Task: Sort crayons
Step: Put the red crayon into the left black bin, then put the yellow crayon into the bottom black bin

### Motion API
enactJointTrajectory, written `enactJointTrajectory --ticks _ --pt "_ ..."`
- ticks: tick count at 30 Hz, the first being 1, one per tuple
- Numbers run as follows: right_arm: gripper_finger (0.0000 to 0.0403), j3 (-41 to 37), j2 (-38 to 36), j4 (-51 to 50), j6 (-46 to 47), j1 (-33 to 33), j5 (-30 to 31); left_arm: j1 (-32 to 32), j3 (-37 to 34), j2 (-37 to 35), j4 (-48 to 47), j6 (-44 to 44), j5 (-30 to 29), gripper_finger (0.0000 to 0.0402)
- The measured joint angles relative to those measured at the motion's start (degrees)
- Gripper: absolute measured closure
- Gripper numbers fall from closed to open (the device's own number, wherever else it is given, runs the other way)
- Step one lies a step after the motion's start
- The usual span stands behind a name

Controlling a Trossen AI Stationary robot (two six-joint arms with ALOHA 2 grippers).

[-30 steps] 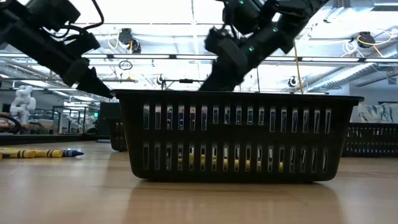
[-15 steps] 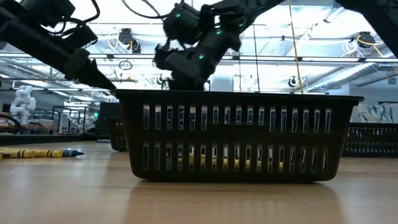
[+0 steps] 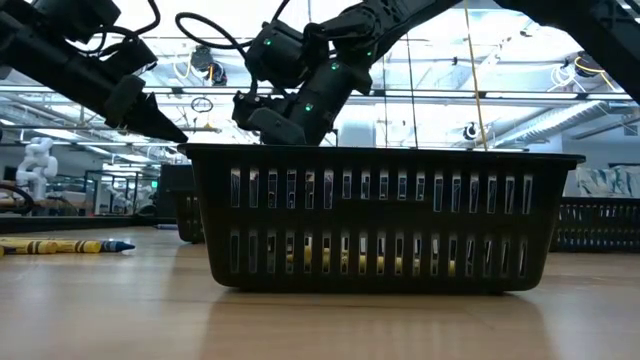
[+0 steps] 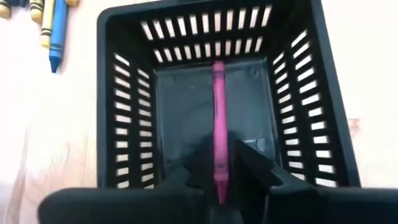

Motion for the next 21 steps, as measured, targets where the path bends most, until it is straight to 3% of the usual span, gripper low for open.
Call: enactJointTrajectory --ticks 6,12,16,21 --pt "0.0314 0.0 -0.42 1.81 -0.49 0.0 -0.05 0.0 0.0 0.0 0.02 -0.02 0.01 0.022" --pt "0.0311 0.0 -4.5 0.7 -1.31 0.01 0.79 0.0 0.0 0.0 -0.01 -0.04 0.2 0.022" --pt "0.0324 -2.82 -7.05 1.23 -1.65 0.58 7.06 -0.23 0.0 0.0 -0.61 -0.05 0.75 0.022" --pt "0.0343 -13.01 -13.04 2.91 2.83 1.13 14.55 -1.77 0.0 0.0 -0.7 -0.02 0.84 0.022"
